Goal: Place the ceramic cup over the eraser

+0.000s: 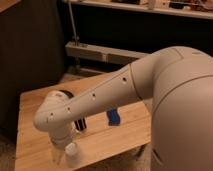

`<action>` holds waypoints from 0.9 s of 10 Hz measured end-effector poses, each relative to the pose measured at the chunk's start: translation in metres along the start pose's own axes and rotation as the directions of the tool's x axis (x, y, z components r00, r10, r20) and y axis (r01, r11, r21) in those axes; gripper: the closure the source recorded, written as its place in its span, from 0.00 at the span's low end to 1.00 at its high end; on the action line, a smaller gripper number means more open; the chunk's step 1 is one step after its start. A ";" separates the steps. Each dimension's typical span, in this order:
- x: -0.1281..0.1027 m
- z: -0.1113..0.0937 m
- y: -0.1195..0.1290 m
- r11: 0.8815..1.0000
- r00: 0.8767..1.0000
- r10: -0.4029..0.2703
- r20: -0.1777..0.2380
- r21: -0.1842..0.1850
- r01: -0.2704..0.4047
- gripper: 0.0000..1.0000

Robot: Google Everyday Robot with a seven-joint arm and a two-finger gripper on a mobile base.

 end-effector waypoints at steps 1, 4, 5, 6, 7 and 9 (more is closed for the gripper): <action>0.001 0.011 0.002 1.000 1.000 0.000 0.013 0.014 0.000 0.20; 0.003 0.029 0.001 0.999 0.998 0.000 0.067 0.054 -0.004 0.20; 0.002 0.029 -0.002 0.998 0.997 0.003 0.082 0.064 -0.008 0.20; 0.001 0.029 -0.007 0.998 0.995 0.009 0.097 0.066 -0.015 0.20; -0.003 0.031 -0.012 0.998 0.995 0.007 0.097 0.059 -0.013 0.20; -0.011 0.048 -0.015 1.000 0.997 -0.010 0.079 0.028 0.007 0.20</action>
